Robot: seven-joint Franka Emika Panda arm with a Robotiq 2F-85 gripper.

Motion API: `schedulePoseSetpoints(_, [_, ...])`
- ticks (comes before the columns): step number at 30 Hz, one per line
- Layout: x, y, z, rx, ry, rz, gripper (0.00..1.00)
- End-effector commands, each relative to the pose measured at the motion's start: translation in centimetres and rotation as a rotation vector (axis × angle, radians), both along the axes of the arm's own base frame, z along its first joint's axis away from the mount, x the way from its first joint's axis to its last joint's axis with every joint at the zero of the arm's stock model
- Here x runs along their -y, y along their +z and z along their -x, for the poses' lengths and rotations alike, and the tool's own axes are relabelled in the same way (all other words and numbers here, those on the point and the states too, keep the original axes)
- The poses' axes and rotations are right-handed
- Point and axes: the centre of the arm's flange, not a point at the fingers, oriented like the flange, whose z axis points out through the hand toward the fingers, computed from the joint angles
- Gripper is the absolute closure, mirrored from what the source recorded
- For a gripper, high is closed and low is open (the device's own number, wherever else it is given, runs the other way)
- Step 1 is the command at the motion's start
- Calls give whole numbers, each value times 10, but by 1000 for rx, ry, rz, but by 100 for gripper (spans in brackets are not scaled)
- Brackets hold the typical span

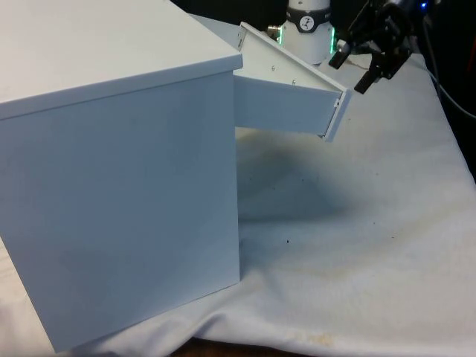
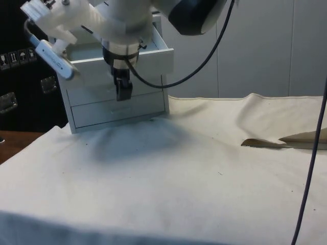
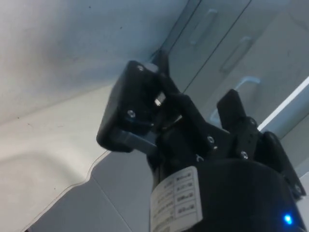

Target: Open the drawer, then close it.

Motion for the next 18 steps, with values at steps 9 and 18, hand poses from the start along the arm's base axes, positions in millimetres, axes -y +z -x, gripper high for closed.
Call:
schedulePoseSetpoints(9, [-1,-4,2,13,2,1,67])
schedulePoseSetpoints(18, [9,-2,-1,19,-5,26,100])
